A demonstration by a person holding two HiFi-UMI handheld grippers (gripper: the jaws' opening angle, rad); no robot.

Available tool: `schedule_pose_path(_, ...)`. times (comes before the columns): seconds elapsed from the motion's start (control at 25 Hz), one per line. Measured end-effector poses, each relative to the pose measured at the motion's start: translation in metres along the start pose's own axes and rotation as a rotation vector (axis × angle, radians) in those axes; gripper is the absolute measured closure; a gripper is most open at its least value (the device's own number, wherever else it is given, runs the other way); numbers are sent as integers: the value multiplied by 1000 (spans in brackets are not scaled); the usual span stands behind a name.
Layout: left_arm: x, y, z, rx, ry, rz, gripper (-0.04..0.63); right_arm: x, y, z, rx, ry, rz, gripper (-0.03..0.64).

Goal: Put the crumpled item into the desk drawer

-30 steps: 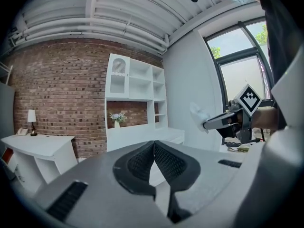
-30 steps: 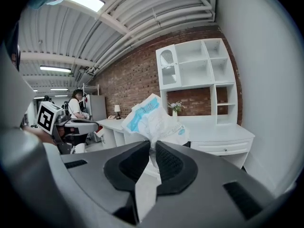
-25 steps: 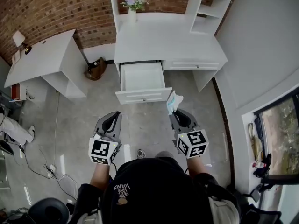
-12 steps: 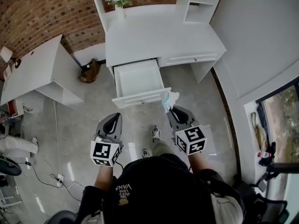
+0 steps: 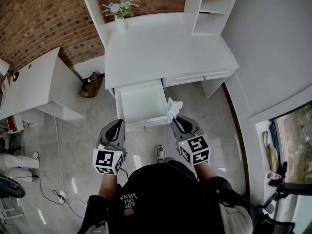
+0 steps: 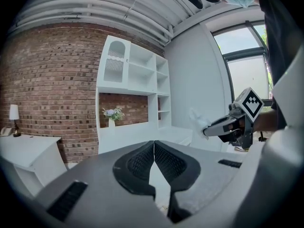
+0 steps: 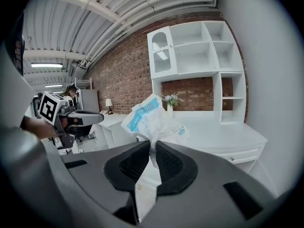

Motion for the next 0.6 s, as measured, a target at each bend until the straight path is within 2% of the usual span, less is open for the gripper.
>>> schedule_pose_path(0.36,63,-30,-7,-7,-30,-35,589,63,42,-11,-13,-47,-36,572)
schedule_pose_path(0.6,98,-70,-2,-10,-63,26,589,108,43,-16,10,-89,12,572)
Point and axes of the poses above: the fingertips, and each gripper's own axes: x forward along the fingers, y to its right, z out of its underside, the point moved 5 cm from there along -x, backward along the fingers, and after that the axes turned 4 degrees about -y, right-handed, at the moved point
